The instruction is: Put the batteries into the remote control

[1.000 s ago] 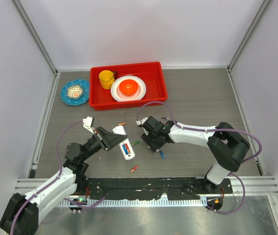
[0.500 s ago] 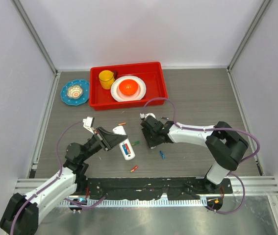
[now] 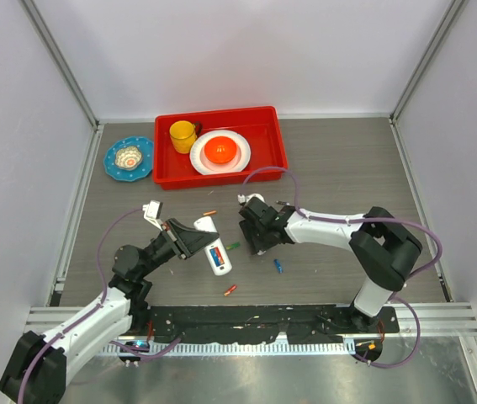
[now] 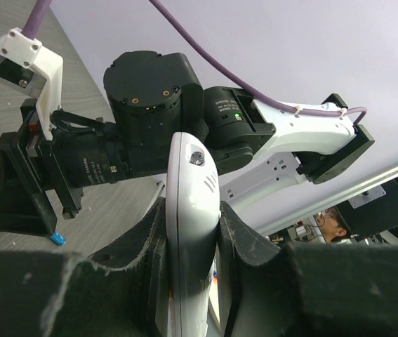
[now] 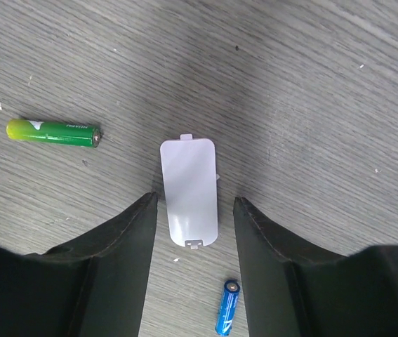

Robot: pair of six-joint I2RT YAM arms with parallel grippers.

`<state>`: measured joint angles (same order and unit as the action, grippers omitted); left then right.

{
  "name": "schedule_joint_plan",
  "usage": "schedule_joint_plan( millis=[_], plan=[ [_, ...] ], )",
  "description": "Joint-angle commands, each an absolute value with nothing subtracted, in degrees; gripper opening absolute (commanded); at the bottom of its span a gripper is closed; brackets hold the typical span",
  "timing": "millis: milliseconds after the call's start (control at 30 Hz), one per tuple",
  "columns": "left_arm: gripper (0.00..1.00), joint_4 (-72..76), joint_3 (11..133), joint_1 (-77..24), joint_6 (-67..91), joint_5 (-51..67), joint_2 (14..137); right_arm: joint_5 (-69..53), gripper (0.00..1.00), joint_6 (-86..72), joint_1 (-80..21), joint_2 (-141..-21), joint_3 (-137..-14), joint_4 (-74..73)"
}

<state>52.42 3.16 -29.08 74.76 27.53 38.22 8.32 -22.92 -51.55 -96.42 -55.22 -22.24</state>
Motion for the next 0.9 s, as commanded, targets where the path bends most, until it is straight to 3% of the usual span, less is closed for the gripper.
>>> schedule_joint_plan(
  millis=[0,867],
  plan=[
    [0.0,55.11,3.34,-28.83,74.97,27.95,38.15,7.38,0.52,-17.67,-51.77,-98.26,-58.09,-27.15],
    [0.0,55.02,3.16,-28.74,74.79,27.86,38.15,6.24,0.45,-13.53,-52.29,-102.3,-59.85,-29.71]
  ],
)
